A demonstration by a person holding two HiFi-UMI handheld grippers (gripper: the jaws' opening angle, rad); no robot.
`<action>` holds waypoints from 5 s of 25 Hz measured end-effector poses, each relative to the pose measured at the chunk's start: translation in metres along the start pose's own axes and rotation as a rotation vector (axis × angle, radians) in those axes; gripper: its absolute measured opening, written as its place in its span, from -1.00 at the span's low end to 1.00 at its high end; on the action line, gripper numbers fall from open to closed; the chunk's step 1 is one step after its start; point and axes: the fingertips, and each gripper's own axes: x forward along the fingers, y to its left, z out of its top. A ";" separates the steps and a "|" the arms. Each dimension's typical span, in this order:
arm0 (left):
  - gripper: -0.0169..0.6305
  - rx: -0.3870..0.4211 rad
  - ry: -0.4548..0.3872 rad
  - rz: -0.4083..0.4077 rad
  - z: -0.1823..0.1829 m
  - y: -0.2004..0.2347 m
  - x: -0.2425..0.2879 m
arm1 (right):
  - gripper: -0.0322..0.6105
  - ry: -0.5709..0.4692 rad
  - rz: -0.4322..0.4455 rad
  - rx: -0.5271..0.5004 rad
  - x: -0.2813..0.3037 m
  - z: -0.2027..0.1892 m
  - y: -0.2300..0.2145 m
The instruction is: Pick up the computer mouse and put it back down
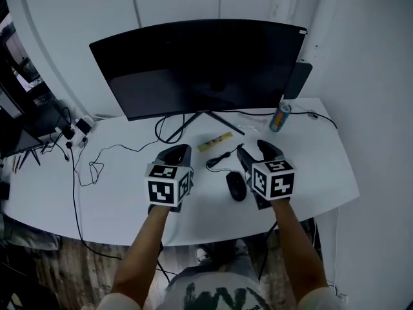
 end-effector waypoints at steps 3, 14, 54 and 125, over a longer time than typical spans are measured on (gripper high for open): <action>-0.93 0.004 0.004 -0.017 -0.005 -0.003 -0.001 | -0.05 0.034 -0.013 0.007 0.004 -0.018 0.002; -0.93 0.005 0.026 -0.056 -0.025 -0.014 -0.004 | 0.04 0.170 -0.013 0.037 0.019 -0.090 0.014; -0.93 -0.011 0.075 -0.040 -0.056 0.008 -0.015 | 0.07 0.480 -0.146 0.066 0.048 -0.192 0.020; -0.93 -0.029 -0.093 0.169 0.043 -0.016 -0.039 | 0.07 -0.111 0.096 -0.076 -0.026 0.087 0.004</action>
